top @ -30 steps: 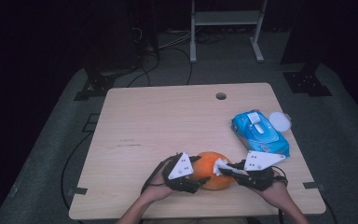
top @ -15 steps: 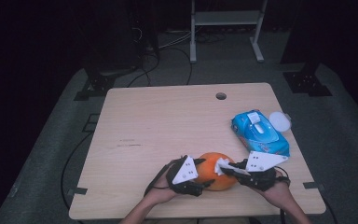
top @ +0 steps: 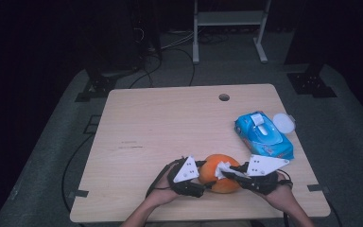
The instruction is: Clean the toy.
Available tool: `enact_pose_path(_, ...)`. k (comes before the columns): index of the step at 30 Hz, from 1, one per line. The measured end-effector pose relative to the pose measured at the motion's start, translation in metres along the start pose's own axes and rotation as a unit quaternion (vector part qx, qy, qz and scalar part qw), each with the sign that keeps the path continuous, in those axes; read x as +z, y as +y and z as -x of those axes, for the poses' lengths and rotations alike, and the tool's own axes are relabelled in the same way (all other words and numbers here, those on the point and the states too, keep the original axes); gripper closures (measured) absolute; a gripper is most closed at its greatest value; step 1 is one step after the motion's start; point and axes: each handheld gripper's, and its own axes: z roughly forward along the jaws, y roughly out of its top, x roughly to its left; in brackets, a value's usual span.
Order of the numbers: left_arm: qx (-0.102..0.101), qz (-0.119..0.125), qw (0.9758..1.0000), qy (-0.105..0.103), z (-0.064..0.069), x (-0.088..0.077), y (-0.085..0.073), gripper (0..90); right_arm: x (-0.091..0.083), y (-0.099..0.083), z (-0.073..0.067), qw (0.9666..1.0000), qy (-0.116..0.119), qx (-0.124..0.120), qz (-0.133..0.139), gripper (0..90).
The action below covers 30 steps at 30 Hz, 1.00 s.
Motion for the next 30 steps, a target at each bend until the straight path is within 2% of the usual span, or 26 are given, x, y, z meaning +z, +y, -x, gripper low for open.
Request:
enact_pose_path(2,-0.003,0.003,1.0,-0.006,-0.001,-0.001,-0.001,33.1,-0.001,0.0,0.001,1.0,-0.003,-0.004,-0.005,80.7)
enact_pose_path(4,-0.017,0.006,0.9998,-0.007,-0.003,-0.001,-0.003,30.9,-0.004,-0.004,0.006,0.9999,-0.011,0.004,-0.006,80.7)
enact_pose_path(5,-0.033,0.004,0.9994,-0.008,-0.006,-0.001,-0.003,26.2,-0.006,-0.007,0.008,0.9997,-0.02,0.008,-0.008,80.7)
enact_pose_path(6,-0.058,-0.003,0.9982,-0.011,-0.009,0.0,-0.004,21.7,-0.008,-0.009,0.01,0.9995,-0.028,0.013,-0.009,80.7)
enact_pose_path(8,-0.112,-0.017,0.9934,-0.018,-0.016,0.005,-0.005,15.0,-0.01,-0.012,0.013,0.9992,-0.031,0.021,-0.01,80.8)
enact_pose_path(9,-0.127,-0.019,0.9914,-0.024,-0.018,0.006,-0.006,14.4,-0.009,-0.012,0.012,0.9992,-0.032,0.022,-0.01,80.7)
enact_pose_path(12,-0.097,-0.013,0.9951,-0.01,-0.014,0.004,-0.005,26.3,-0.003,-0.006,0.004,0.9996,-0.025,0.005,-0.011,80.7)
enact_pose_path(14,-0.057,-0.003,0.9983,0.004,-0.008,0.001,-0.001,32.5,0.0,-0.001,0.0,1.0,-0.003,0.005,0.002,80.7)
enact_pose_path(15,-0.038,-0.003,0.9992,0.008,-0.005,0.0,0.002,33.6,0.0,0.0,-0.001,0.9999,0.007,0.01,0.011,80.7)
enact_pose_path(17,-0.013,0.005,0.9998,0.015,-0.003,-0.004,0.007,34.8,-0.004,0.0,0.0,0.9997,0.009,0.016,0.019,80.7)
enact_pose_path(19,0.007,0.008,0.9998,0.017,-0.003,-0.01,0.009,36.0,-0.011,-0.003,0.005,0.9994,-0.006,0.023,0.025,80.7)
enact_pose_path(21,0.011,0.006,0.9999,0.009,-0.005,-0.014,0.007,35.8,-0.016,-0.008,0.011,0.999,-0.03,0.028,0.018,80.7)
enact_pose_path(23,-0.019,0.004,0.9998,-0.002,-0.007,-0.013,0.005,30.4,-0.016,-0.014,0.013,0.9987,-0.033,0.036,0.017,80.7)
enact_pose_path(25,-0.065,0.005,0.9978,-0.014,-0.011,-0.01,0.003,22.4,-0.01,-0.015,0.01,0.999,-0.029,0.032,0.007,80.7)
enact_pose_path(26,-0.075,0.013,0.997,-0.016,-0.012,-0.009,0.003,22.7,-0.006,-0.013,0.008,0.9992,-0.026,0.029,0.006,80.7)
enact_pose_path(28,-0.067,0.018,0.9975,-0.012,-0.01,-0.009,0.003,28.3,-0.002,-0.006,0.003,0.9995,-0.023,0.021,0.008,80.6)
enact_pose_path(30,-0.048,0.02,0.9986,-0.009,-0.004,-0.008,0.006,31.4,0.001,0.001,-0.001,0.9992,-0.001,0.027,0.03,80.6)
